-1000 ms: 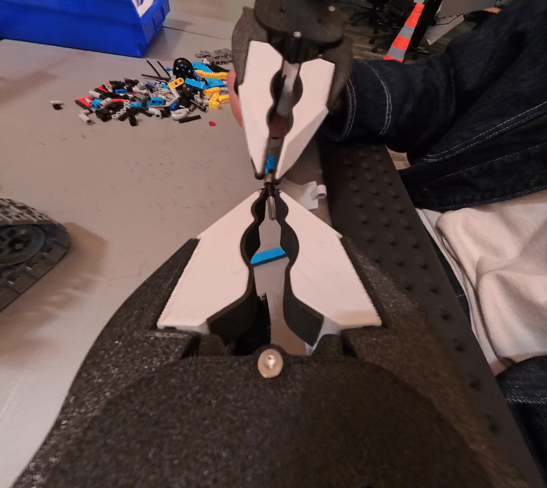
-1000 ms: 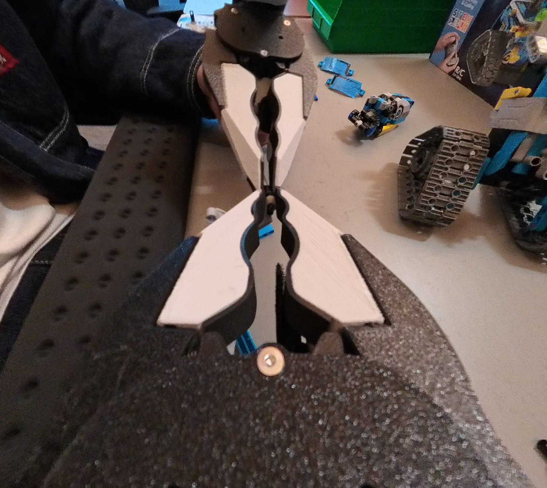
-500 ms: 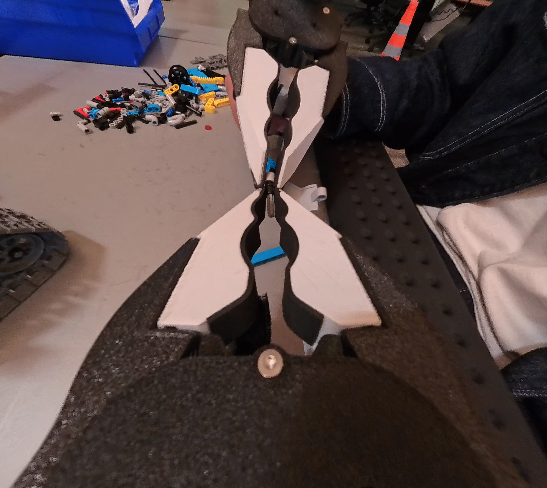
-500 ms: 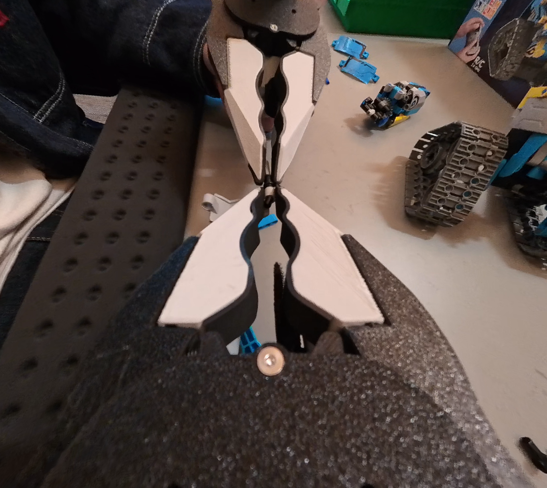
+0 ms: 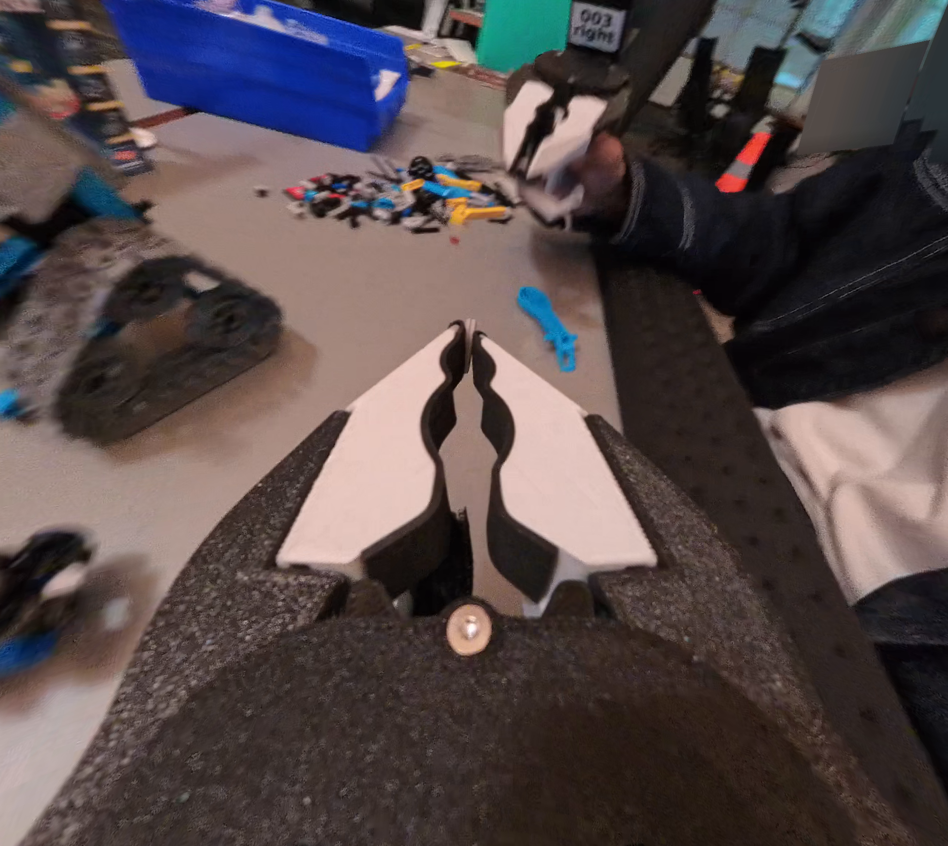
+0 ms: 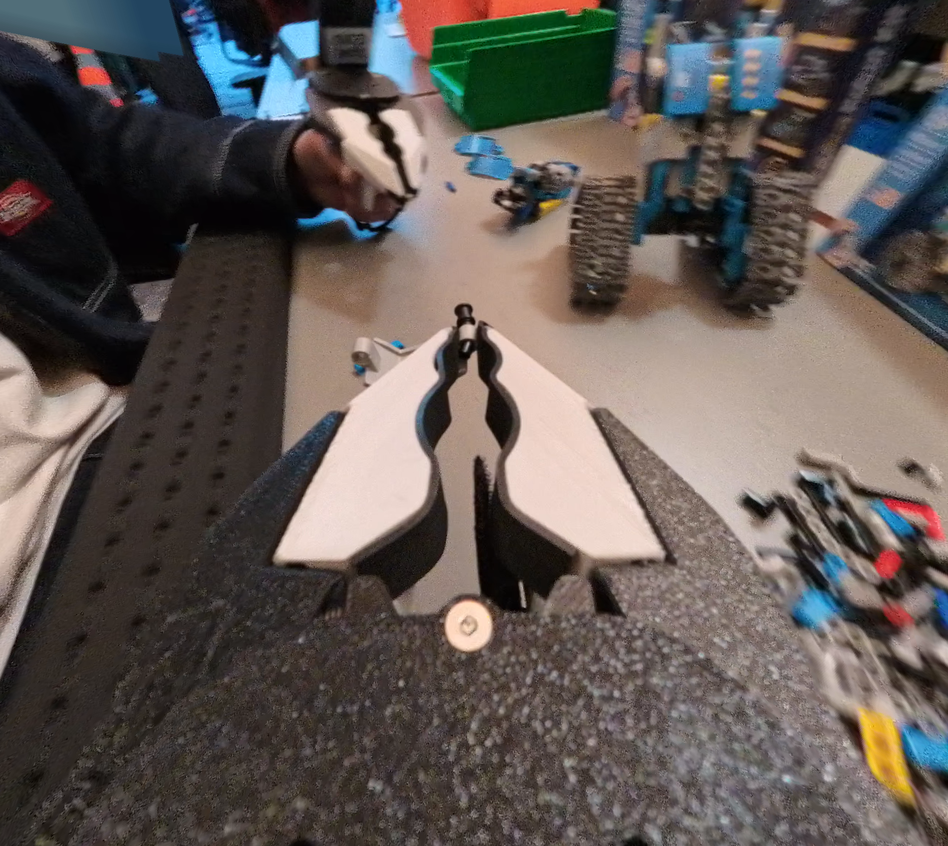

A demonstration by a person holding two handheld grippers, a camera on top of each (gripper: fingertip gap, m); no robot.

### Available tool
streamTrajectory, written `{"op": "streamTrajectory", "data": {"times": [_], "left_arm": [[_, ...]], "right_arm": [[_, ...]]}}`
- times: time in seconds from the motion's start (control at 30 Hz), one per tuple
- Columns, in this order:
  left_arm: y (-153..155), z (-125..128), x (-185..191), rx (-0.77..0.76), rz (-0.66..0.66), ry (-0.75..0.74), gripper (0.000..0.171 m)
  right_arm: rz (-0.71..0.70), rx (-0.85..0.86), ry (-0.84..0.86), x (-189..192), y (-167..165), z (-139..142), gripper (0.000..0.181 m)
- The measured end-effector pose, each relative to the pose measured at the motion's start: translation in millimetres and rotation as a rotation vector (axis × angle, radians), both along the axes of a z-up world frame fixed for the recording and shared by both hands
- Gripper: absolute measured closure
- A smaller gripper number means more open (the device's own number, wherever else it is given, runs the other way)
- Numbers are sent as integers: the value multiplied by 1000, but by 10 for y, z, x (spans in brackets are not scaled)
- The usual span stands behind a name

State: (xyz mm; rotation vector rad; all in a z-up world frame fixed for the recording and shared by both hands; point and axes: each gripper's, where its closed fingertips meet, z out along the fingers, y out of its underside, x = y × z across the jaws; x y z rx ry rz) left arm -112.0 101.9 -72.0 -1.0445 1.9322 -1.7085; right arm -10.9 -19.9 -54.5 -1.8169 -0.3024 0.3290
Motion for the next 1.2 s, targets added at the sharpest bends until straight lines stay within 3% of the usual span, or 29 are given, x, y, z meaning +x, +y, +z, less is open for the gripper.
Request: {"op": "streamTrajectory", "data": {"times": [0.17, 0.27, 0.47, 0.67, 0.8, 0.87, 1.0, 1.1, 1.2], "left_arm": [[-312, -161, 11, 137, -78, 26, 171], [-362, -255, 0, 206, -77, 26, 171], [-358, -205, 21, 226, -55, -14, 170], [-303, -686, 14, 393, -53, 190, 168], [-310, -761, 29, 437, -36, 220, 143], [-387, -619, 33, 353, -47, 189, 137], [-578, -120, 40, -45, -109, 183, 140], [-629, 7, 37, -217, -162, 219, 142], [-667, 84, -1, -283, -209, 202, 162]], "right_arm": [[52, -70, -56, -253, 192, -165, 176], [79, -49, -72, -448, 300, -138, 176], [94, -62, -114, -576, 390, -217, 176], [90, -90, -160, -597, 418, -311, 176], [98, -121, -225, -676, 454, -413, 176], [94, -114, -262, -718, 483, -421, 176], [69, -21, -355, -783, 534, -280, 176], [75, 51, -388, -905, 566, -162, 176], [78, 73, -422, -989, 602, -138, 176]]}}
